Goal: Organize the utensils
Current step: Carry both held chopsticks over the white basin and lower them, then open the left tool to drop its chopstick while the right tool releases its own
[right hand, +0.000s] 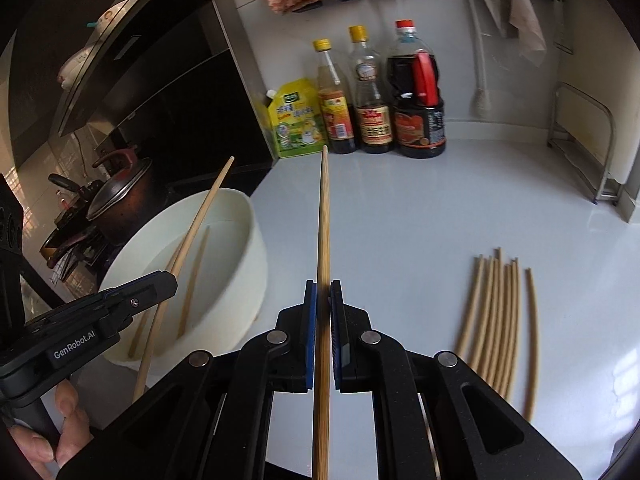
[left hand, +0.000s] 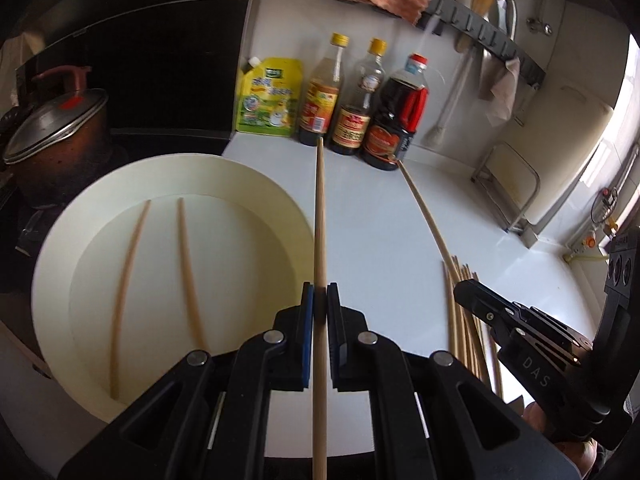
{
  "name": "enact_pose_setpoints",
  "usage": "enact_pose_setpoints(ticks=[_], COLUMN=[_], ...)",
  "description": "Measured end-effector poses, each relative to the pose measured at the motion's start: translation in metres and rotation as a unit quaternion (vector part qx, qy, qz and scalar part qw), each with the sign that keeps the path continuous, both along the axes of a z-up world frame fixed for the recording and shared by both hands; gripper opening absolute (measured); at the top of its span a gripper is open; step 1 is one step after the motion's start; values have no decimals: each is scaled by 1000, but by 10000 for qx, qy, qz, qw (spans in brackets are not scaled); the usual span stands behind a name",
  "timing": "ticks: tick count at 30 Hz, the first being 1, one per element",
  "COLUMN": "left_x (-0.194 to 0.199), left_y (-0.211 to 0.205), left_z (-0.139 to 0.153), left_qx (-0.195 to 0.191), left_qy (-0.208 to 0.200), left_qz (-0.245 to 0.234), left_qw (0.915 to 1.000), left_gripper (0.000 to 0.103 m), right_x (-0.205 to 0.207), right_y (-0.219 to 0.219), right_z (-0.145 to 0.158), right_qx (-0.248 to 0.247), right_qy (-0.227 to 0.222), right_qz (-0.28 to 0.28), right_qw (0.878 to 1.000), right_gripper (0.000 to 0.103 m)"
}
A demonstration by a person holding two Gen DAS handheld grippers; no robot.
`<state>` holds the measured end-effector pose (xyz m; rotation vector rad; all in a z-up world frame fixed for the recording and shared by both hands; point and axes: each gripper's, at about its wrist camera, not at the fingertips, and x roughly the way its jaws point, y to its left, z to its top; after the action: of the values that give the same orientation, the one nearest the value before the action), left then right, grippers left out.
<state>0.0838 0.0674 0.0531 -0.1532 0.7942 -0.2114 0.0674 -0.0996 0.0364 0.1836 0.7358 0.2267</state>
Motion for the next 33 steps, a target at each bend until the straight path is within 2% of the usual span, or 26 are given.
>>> enact_pose_setpoints(ticks=[4, 9, 16, 23, 33], left_x=[5, 17, 31, 44, 53], left_y=[43, 91, 126, 132, 132], left_z=[3, -10, -32, -48, -55], left_qx=[35, -4, -16, -38, 4], left_qy=[-115, 1, 225, 444, 678], left_qz=[361, 769, 968, 932, 973], left_qw=[9993, 9970, 9951, 9947, 9929], left_gripper=[7, 7, 7, 7, 8], right_x=[22, 50, 78, 95, 101], right_y=[46, 100, 153, 170, 169], right_z=[2, -5, -27, -46, -52], right_qx=[32, 13, -175, -355, -398], right_qy=[32, 247, 624, 998, 1084], right_qz=[403, 834, 1137, 1142, 1044], right_qw=[9992, 9962, 9914, 9878, 9878], right_gripper=[6, 6, 6, 6, 7])
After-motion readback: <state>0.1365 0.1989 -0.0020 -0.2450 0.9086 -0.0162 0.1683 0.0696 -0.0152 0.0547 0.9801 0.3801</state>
